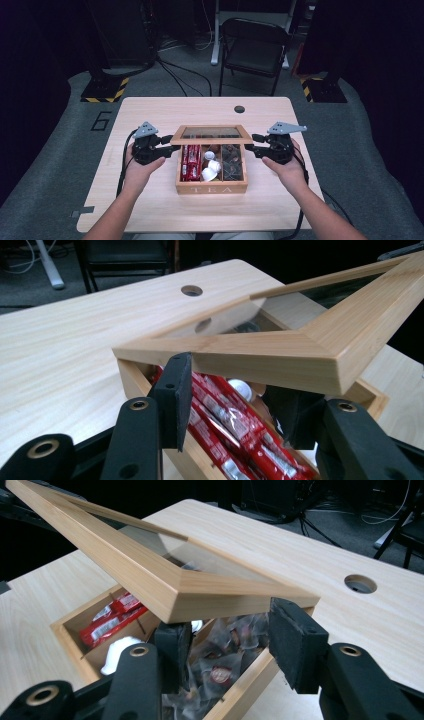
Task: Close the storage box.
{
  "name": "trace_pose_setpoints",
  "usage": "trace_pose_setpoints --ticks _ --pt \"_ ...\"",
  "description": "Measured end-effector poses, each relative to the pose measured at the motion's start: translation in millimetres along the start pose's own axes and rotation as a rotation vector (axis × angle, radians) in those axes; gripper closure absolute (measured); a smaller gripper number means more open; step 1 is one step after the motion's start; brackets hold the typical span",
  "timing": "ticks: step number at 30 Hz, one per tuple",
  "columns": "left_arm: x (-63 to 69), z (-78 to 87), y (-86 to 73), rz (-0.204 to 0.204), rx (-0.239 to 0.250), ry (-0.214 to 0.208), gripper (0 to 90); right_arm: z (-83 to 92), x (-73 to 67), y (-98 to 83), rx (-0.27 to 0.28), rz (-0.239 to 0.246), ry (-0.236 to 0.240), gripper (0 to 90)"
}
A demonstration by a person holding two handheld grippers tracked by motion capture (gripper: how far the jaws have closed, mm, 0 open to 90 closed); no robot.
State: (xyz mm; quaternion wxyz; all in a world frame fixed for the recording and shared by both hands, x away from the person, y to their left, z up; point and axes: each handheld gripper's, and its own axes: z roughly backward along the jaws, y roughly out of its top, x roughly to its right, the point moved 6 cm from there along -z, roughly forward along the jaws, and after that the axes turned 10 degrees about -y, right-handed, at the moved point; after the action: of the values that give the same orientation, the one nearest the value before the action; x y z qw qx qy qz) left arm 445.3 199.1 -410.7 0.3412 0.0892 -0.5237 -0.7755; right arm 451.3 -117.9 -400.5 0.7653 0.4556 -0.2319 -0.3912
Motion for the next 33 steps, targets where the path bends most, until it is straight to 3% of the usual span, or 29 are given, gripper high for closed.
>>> trace_pose_setpoints --ticks 11,18,27,33 --pt "7.4 -2.7 -27.1 -0.013 -0.027 -0.004 54.0 4.1 -11.5 -26.7 -0.014 0.033 0.002 52.3" --pt "9.1 -4.5 -36.6 -0.017 -0.028 0.001 54.0 5.3 -15.7 -37.7 -0.009 0.02 0.009 52.3" --pt "12.3 -7.9 -51.5 0.006 -0.037 -0.002 54.0 10.1 -22.6 -51.3 -0.004 0.003 0.029 52.9" --pt "13.3 -7.4 -62.4 -0.021 -0.059 0.01 53.7 11.7 -30.4 -61.9 0.005 0.016 0.026 52.7"
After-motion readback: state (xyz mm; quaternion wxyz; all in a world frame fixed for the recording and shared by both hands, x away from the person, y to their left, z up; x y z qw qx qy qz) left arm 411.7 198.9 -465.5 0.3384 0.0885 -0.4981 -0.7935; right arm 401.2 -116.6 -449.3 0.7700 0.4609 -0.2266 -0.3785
